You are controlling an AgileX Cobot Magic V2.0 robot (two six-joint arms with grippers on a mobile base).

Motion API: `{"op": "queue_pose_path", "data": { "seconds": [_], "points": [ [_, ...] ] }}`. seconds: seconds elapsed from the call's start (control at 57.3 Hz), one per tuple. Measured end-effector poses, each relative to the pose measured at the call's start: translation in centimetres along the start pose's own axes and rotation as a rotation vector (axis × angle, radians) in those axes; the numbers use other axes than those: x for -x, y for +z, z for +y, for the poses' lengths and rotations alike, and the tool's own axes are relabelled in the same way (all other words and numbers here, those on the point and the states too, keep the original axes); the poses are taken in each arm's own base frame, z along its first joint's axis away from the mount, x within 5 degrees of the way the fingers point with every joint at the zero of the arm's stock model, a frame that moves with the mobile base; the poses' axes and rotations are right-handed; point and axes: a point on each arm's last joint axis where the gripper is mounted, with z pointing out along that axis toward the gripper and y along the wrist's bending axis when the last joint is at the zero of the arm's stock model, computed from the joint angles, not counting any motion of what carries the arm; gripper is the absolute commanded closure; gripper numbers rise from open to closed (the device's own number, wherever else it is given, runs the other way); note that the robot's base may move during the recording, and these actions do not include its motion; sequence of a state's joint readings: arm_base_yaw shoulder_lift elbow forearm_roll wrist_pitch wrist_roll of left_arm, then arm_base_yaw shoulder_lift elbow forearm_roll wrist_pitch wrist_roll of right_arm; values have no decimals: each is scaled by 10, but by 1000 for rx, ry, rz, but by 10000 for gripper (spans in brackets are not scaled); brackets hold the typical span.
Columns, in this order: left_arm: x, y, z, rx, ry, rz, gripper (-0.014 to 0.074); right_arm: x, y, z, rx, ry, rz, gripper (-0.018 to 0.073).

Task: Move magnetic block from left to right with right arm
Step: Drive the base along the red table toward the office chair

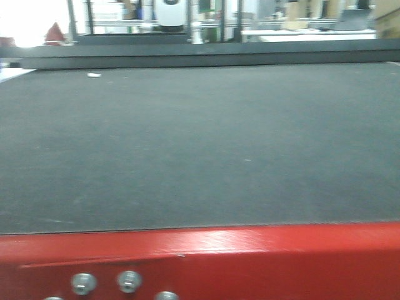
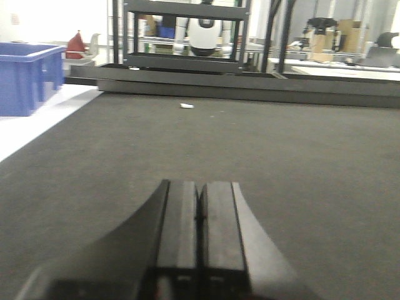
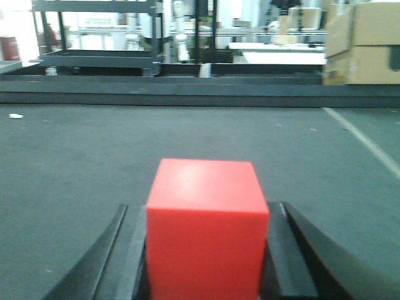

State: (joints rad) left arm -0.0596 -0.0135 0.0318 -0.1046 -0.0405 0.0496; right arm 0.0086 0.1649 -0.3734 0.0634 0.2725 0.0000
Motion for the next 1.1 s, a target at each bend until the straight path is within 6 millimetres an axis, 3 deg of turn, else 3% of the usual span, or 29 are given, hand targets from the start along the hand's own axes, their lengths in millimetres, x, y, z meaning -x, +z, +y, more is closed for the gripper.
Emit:
{"op": "queue_pose_path", "data": {
  "seconds": [1.1],
  "points": [
    [0, 0, 0, 0, 0, 0, 722, 0, 0, 0, 0, 0, 0, 240]
  ]
}}
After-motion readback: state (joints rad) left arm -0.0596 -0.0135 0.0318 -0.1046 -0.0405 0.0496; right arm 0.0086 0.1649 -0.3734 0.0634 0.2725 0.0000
